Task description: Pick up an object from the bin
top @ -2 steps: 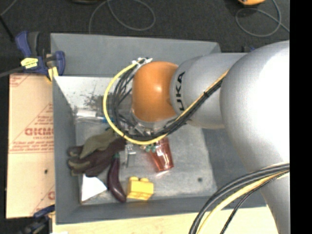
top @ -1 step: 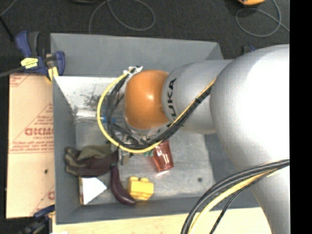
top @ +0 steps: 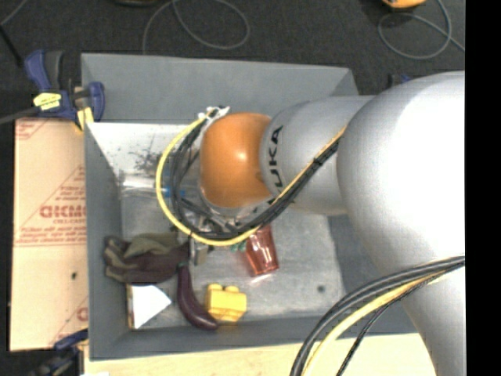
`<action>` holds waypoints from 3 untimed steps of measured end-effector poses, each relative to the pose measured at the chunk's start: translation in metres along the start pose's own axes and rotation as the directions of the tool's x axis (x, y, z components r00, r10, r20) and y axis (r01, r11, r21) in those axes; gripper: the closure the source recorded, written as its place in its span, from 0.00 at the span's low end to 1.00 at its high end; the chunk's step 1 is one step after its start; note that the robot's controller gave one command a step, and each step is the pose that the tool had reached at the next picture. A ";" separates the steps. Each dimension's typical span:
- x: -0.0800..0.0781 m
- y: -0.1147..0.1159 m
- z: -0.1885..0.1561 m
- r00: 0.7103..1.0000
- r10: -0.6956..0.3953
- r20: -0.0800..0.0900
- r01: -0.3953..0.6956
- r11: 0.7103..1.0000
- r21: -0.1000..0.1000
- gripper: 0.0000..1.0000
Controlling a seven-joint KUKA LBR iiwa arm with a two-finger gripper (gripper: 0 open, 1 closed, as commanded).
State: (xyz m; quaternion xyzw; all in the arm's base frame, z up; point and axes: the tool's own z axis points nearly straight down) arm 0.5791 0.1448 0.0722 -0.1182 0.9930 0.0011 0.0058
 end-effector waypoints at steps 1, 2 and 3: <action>-0.014 0.009 -0.096 1.000 0.006 0.003 -0.006 1.000 0.000 1.00; -0.014 0.009 -0.096 1.000 0.006 0.003 -0.006 1.000 0.000 1.00; -0.028 0.013 -0.222 0.998 0.059 0.007 -0.059 0.998 -0.001 1.00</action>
Offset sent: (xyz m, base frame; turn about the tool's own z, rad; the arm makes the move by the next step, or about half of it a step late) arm 0.0000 0.0000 0.0000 0.0000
